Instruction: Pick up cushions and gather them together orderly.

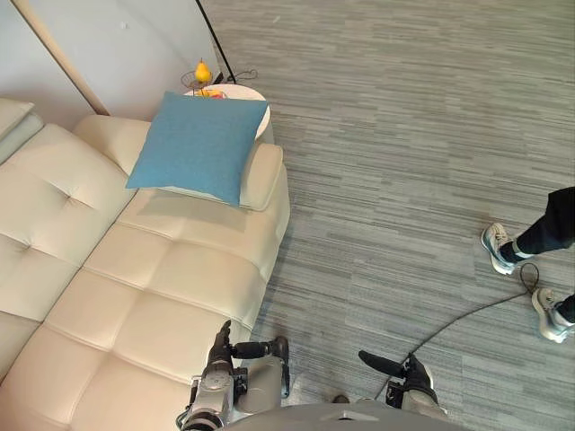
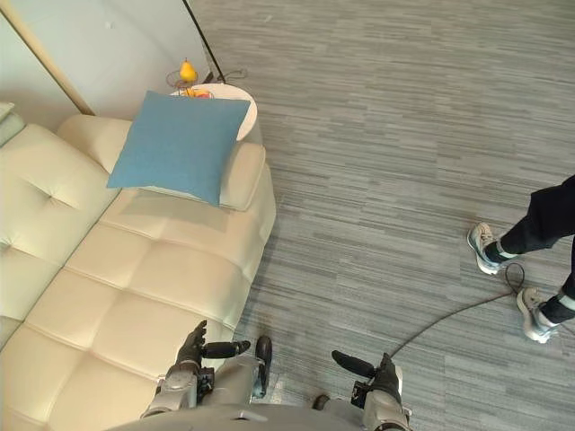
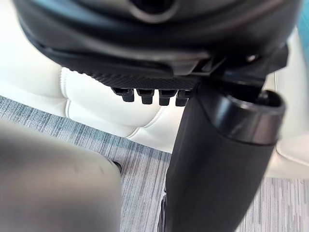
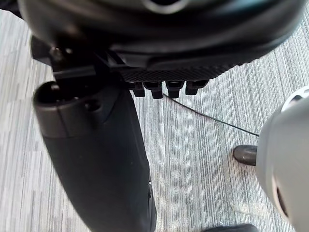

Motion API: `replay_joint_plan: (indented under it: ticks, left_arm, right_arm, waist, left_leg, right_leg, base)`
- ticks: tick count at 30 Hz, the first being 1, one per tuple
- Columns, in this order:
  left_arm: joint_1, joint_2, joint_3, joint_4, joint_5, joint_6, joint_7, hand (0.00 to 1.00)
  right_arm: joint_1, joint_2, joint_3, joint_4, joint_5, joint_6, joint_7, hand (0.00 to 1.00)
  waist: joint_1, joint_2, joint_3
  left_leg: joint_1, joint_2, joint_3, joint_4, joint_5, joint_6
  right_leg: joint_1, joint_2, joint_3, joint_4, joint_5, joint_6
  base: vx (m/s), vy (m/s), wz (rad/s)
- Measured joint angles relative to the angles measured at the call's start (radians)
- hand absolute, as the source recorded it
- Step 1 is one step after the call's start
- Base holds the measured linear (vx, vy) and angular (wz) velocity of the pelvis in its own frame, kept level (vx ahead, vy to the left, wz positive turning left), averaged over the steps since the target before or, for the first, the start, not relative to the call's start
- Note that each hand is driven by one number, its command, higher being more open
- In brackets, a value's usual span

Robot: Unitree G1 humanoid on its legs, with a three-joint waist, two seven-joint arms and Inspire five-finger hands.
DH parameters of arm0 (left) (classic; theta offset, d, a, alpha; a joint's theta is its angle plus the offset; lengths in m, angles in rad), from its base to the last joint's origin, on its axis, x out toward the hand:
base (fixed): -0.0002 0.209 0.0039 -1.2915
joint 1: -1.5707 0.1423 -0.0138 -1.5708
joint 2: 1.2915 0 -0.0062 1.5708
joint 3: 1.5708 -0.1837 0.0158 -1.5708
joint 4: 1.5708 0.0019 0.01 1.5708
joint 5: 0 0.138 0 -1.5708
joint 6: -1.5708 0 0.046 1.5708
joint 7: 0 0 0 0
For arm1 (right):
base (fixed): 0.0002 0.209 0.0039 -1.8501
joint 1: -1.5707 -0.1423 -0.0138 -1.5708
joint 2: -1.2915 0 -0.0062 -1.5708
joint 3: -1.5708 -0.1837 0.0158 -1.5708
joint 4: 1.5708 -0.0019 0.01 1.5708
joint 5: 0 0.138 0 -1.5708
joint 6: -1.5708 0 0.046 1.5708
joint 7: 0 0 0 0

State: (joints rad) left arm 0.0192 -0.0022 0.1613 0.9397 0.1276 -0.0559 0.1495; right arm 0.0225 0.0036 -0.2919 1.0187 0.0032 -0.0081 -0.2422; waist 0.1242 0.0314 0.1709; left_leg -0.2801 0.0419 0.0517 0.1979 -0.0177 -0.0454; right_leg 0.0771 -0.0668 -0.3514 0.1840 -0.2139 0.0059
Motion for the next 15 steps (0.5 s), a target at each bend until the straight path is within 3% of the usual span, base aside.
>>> replay_joint_plan:
  ticks: [1,2,4,6,7,8,9,10,12,13,15]
  left_arm:
    - [0.001,-0.006,0.008,0.001,0.0,0.0,0.0,1.0]
    - [-0.007,-0.004,0.012,0.001,-0.001,0.0,0.001,1.0]
    - [-0.005,0.001,0.013,-0.008,-0.001,0.001,0.001,1.0]
    - [0.006,0.005,0.012,-0.006,-0.001,0.003,-0.002,1.0]
    - [0.011,0.003,0.01,0.0,-0.001,0.002,-0.003,1.0]
    - [0.011,0.004,0.005,0.013,-0.001,0.003,-0.007,1.0]
    - [0.009,0.017,-0.002,0.025,-0.001,0.004,-0.007,1.0]
    - [0.01,0.02,-0.001,0.028,-0.002,0.005,-0.006,1.0]
    - [0.026,0.022,-0.002,0.028,-0.004,0.013,-0.002,1.0]
    - [0.026,0.022,-0.002,0.028,-0.004,0.013,-0.002,1.0]
    - [0.035,0.021,-0.003,0.028,-0.009,0.014,0.005,1.0]
  right_arm:
    - [0.003,0.001,0.003,-0.005,0.0,0.0,-0.002,1.0]
    - [-0.005,0.01,0.009,-0.005,-0.001,0.002,-0.001,1.0]
    - [-0.004,0.03,0.007,-0.028,-0.002,0.003,0.004,1.0]
    - [0.004,0.039,0.007,-0.044,-0.008,0.003,0.009,1.0]
    - [0.004,0.036,0.007,-0.045,-0.016,-0.002,0.014,1.0]
    - [0.009,0.036,0.008,-0.052,-0.024,-0.004,0.019,1.0]
    - [0.022,0.036,0.008,-0.052,-0.024,-0.003,0.023,1.0]
    - [0.03,0.036,0.008,-0.051,-0.024,-0.002,0.024,1.0]
    - [0.05,0.023,0.001,-0.062,-0.024,0.002,0.029,1.0]
    - [0.05,0.022,0.001,-0.062,-0.024,0.002,0.029,1.0]
    - [0.048,0.02,-0.001,-0.06,-0.024,-0.001,0.029,1.0]
  waist:
    - [0.007,0.003,-0.005]
    - [0.014,-0.017,-0.003]
    - [0.023,-0.035,-0.011]
    - [0.037,-0.044,-0.036]
    - [0.037,-0.037,-0.044]
    - [0.032,-0.043,-0.045]
    - [0.02,-0.056,-0.044]
    - [0.016,-0.058,-0.044]
    - [-0.003,-0.057,-0.043]
    - [-0.003,-0.057,-0.043]
    - [-0.02,-0.052,-0.044]
  left_leg:
    - [0.014,0.001,0.022,-0.013,0.075,0.01]
    - [0.024,-0.022,0.041,0.01,0.053,0.052]
    - [0.019,-0.041,0.063,0.103,-0.023,0.086]
    - [0.057,-0.051,0.088,0.126,-0.085,0.095]
    - [0.089,-0.052,0.09,0.117,-0.109,0.096]
    - [0.144,-0.072,0.081,0.09,-0.134,0.103]
    - [0.186,-0.092,0.065,0.07,-0.147,0.109]
    - [0.204,-0.098,0.053,0.068,-0.156,0.111]
    - [0.3,-0.102,0.004,0.046,-0.179,0.112]
    - [0.302,-0.102,0.002,0.044,-0.179,0.112]
    - [0.354,-0.071,-0.041,0.009,-0.179,0.111]
  right_leg:
    - [0.014,-0.006,0.006,-0.003,-0.013,0.021]
    - [0.03,-0.034,0.022,-0.014,-0.014,0.04]
    - [0.075,-0.056,0.074,-0.034,0.009,0.078]
    - [0.07,-0.083,0.113,0.052,0.007,0.084]
    - [0.034,-0.097,0.116,0.164,0.0,0.096]
    - [-0.064,-0.151,0.116,0.442,0.022,0.13]
    - [-0.135,-0.197,0.124,0.625,0.058,0.15]
    - [-0.157,-0.21,0.127,0.688,0.056,0.147]
    - [-0.239,-0.235,0.089,0.788,0.01,0.103]
    - [-0.239,-0.236,0.087,0.786,0.009,0.102]
    - [-0.285,-0.203,0.033,0.626,-0.025,0.065]
  base:
    - [0.49,0.16,-0.03]
    - [0.51,0.171,-0.04]
    - [0.41,0.173,-0.05]
    - [0.39,0.196,-0.23]
    - [0.33,0.178,-0.16]
    - [0.31,0.166,0.12]
    - [0.31,0.139,0.29]
    - [0.3,0.072,0.49]
    - [0.32,0.015,0.59]
    - [0.28,-0.022,0.57]
    - [0.24,-0.084,0.55]
